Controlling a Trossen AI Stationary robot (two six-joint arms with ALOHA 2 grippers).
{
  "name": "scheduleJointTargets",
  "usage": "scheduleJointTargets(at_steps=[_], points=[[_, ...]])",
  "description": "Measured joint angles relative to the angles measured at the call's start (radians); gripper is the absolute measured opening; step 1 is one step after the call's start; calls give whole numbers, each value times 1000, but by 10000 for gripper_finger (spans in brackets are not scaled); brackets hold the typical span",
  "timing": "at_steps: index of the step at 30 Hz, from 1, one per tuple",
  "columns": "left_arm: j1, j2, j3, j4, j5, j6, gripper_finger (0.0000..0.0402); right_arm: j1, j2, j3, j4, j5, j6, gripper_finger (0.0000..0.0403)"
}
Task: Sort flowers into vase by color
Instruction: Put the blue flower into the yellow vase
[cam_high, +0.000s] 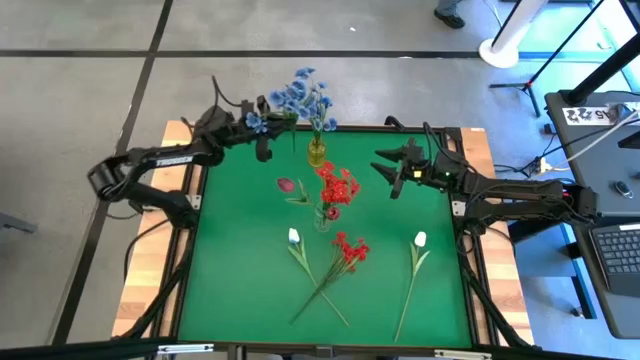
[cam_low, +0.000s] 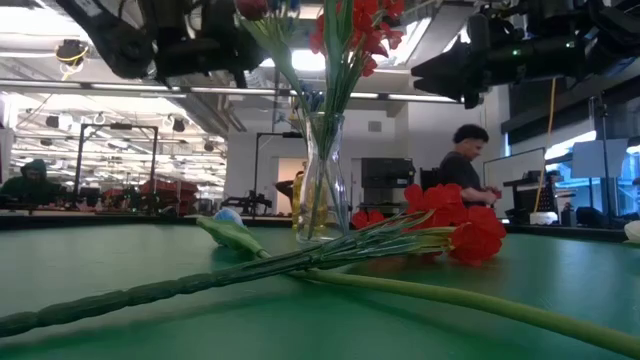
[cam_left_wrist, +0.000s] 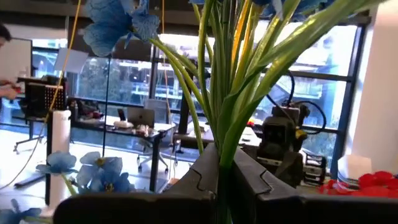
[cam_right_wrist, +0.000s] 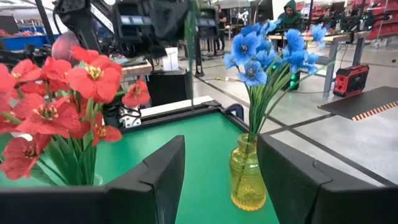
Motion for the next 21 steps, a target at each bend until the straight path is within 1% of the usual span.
scheduleJointTargets(at_steps=[5, 8, 17, 21], points=[[-11, 132, 0, 253, -6, -19, 8, 0, 0, 0, 13, 0, 5, 197], [-11, 193, 0, 351, -43, -20, 9, 0, 0, 0, 16, -1, 12, 197], [-27, 303, 86, 379, -50, -18, 9, 0, 0, 0, 15, -2, 11, 197], [-32, 337, 120, 370, -52, 15, 9, 0, 0, 0, 15, -2, 11, 197]])
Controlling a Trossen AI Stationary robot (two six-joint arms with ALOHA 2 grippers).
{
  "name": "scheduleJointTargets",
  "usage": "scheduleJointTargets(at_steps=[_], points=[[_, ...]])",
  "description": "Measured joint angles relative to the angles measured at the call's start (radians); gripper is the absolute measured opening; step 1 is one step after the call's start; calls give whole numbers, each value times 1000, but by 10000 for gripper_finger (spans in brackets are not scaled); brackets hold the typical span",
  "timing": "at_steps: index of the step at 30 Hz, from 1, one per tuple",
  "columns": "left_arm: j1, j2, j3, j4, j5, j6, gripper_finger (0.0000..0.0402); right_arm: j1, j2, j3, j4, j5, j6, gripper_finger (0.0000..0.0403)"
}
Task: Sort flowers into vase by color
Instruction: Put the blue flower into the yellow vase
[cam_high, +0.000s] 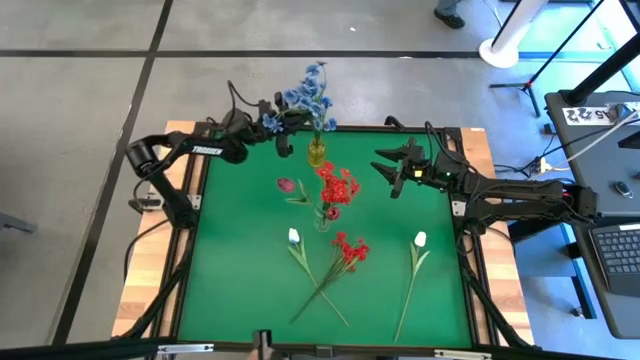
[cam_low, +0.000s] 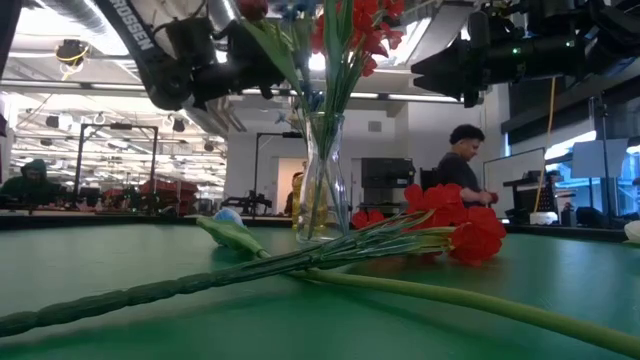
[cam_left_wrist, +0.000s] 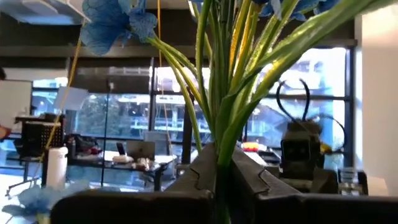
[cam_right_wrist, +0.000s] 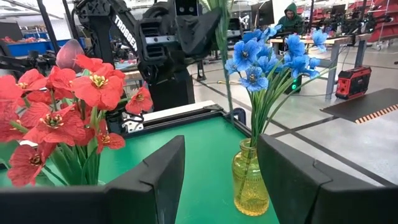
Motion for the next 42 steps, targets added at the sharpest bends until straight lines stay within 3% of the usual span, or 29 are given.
scheduleJointTargets(at_steps=[27, 31, 42], points=[[21, 135, 8, -108, -83, 47, 14, 0, 0, 0, -17, -1, 5, 197], [21, 135, 8, -133, -83, 60, 43, 0, 0, 0, -17, -1, 5, 197], [19, 121, 8, -330, -79, 79, 168, 0, 0, 0, -18, -1, 6, 197]])
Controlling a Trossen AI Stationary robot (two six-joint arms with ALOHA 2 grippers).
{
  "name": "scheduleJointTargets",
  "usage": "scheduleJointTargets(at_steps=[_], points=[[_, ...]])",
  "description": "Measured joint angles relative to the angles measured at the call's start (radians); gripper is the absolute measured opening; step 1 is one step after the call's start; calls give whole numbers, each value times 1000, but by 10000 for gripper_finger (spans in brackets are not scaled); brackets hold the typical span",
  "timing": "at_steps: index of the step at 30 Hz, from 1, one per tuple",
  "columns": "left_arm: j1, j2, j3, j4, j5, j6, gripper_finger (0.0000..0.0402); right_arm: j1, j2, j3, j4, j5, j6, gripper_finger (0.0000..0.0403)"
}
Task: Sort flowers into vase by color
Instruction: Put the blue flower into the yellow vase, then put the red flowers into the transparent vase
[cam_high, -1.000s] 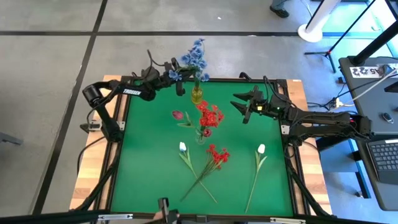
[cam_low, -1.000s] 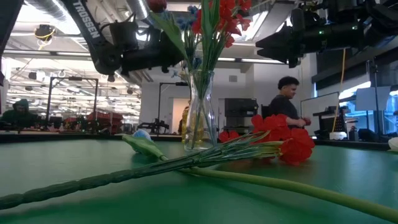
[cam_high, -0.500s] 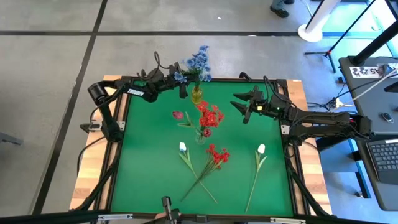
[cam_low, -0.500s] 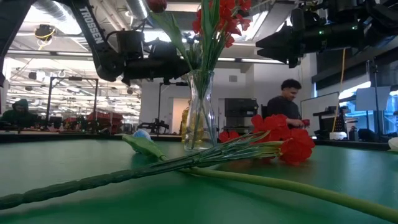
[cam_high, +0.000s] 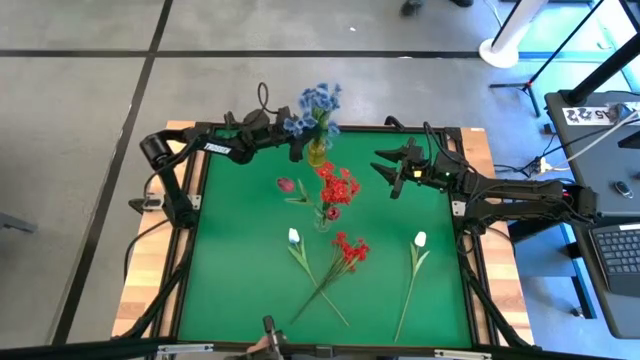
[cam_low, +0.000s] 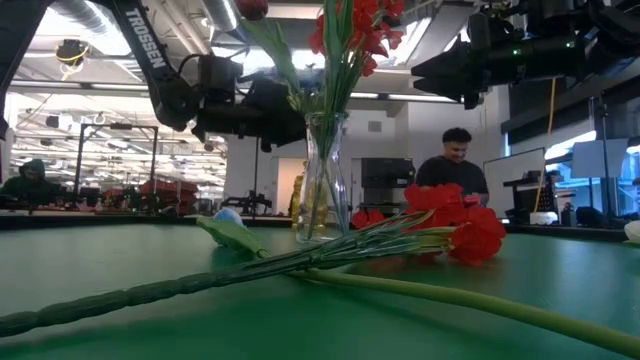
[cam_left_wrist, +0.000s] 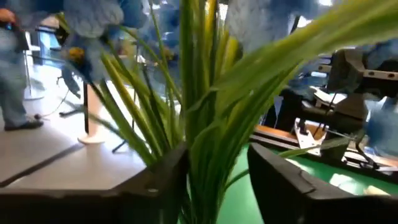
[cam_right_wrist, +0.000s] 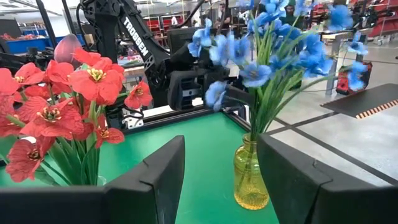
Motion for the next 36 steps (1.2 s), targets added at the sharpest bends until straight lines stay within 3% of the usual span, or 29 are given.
scheduleJointTargets(at_steps=[5, 11, 25, 36], points=[[0, -47, 0, -76, -1, 26, 208, 0, 0, 0, -1, 0, 0, 197], [0, -128, 0, -240, -35, 76, 228, 0, 0, 0, -7, 0, 1, 197], [-2, -270, 0, -570, -62, 149, 232, 0, 0, 0, -4, 0, 9, 197], [-2, -414, 0, -836, -183, 244, 232, 0, 0, 0, -4, 0, 13, 197]])
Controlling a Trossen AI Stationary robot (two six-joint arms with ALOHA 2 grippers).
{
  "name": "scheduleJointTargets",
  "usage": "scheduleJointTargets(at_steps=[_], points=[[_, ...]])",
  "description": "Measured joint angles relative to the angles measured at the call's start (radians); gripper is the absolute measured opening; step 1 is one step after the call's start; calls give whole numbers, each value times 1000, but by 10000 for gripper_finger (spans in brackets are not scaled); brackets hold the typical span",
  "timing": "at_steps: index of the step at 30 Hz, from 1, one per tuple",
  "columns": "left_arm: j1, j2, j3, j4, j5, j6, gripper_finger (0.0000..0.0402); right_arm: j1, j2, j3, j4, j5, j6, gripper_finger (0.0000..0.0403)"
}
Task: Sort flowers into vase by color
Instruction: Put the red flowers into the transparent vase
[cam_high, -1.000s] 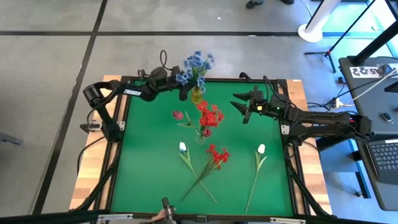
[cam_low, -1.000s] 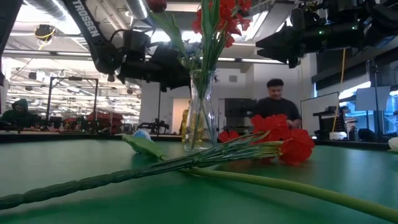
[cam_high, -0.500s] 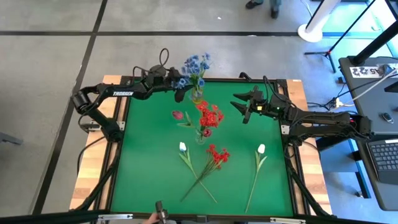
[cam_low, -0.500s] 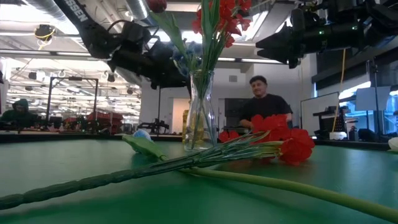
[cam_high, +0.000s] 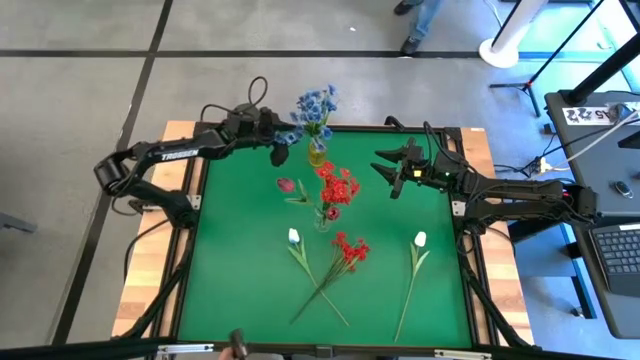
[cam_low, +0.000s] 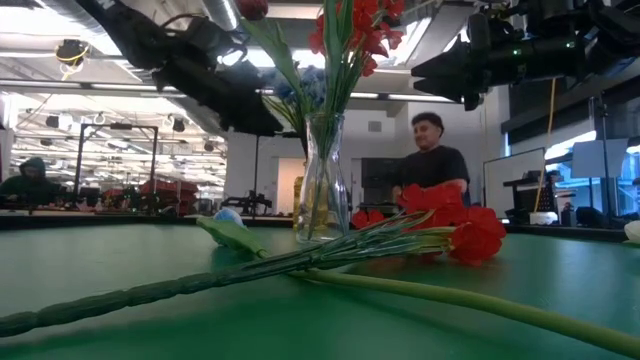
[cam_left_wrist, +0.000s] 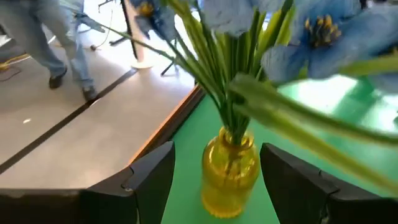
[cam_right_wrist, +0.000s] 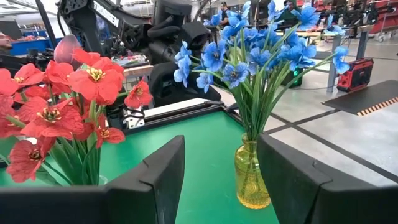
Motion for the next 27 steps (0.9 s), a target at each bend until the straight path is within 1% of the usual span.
scheduleJointTargets(at_steps=[5, 9, 17, 24, 27], points=[[0, -53, 0, -167, -21, 2, 232, 0, 0, 0, -3, -14, 20, 197], [0, -105, 0, -231, 1, -33, 231, 0, -8, 3, -31, -41, 20, 197], [0, -237, -2, -336, 14, -46, 225, 0, -72, 94, -330, -42, 38, 197], [12, -339, -91, -329, 15, -63, 225, 0, -85, 162, -521, -42, 53, 197], [27, -381, -129, -325, 14, -71, 225, 0, -85, 187, -577, -31, 67, 197]])
